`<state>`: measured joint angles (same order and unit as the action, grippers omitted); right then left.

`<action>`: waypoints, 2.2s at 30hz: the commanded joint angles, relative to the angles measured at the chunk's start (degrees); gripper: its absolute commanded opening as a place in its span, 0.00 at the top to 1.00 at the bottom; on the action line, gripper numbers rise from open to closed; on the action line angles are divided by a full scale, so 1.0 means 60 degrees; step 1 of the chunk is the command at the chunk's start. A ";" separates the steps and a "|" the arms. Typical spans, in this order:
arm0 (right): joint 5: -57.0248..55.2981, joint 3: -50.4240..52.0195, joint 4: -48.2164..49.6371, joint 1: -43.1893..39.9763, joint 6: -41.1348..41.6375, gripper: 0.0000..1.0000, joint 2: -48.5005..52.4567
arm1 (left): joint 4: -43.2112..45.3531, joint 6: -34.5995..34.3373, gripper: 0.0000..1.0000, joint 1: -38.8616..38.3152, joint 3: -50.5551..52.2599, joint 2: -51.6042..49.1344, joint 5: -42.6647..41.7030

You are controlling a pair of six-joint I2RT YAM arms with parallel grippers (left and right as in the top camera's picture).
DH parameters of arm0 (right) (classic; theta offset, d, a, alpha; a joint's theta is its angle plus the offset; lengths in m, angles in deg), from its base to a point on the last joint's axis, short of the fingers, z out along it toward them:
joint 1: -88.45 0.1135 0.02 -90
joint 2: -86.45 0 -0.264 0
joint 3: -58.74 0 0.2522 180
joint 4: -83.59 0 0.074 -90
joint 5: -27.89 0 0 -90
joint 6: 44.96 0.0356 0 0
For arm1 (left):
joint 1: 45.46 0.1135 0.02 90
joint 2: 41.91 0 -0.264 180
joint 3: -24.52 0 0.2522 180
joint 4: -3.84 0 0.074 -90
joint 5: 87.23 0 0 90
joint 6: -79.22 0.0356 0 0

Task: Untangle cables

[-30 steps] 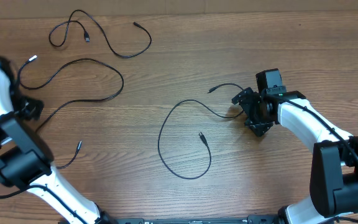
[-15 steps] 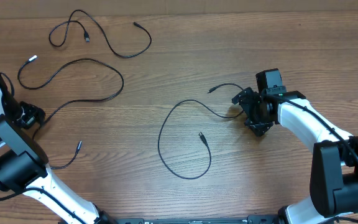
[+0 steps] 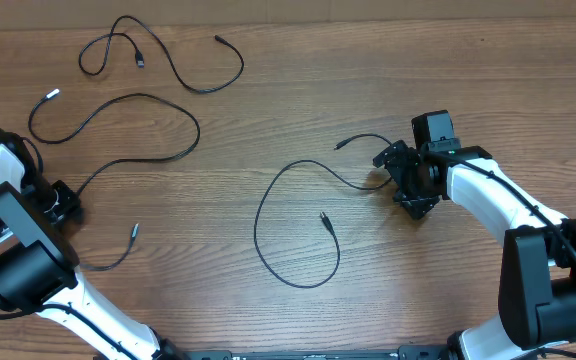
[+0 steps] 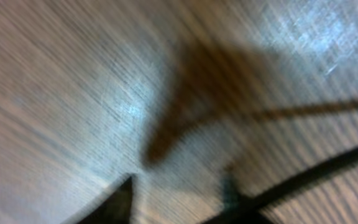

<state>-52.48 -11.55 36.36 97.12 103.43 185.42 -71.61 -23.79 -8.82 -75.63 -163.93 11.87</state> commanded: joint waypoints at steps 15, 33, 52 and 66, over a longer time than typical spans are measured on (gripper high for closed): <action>-0.0102 0.0055 0.0040 0.0007 -0.0062 0.00 0.0007 | -0.0423 0.0557 0.96 -0.0576 -0.3912 -0.0018 0.1049; -0.0102 0.0055 0.0047 0.0007 -0.0062 0.04 0.0011 | 0.2237 0.1603 0.64 -0.2058 -0.3552 -0.0084 0.1978; -0.0102 0.0055 0.0040 0.0007 -0.0066 0.03 0.0007 | -0.0834 0.0200 0.36 -0.1523 -0.2630 -0.0109 0.1577; -0.0098 0.0055 0.0069 0.0007 -0.0066 0.00 0.0007 | 0.0331 0.0087 0.35 -0.1388 -0.0339 -0.0109 0.0852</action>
<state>-52.50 -11.55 36.42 97.12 103.28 185.40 -71.07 -22.46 -16.89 -79.76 -164.30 19.46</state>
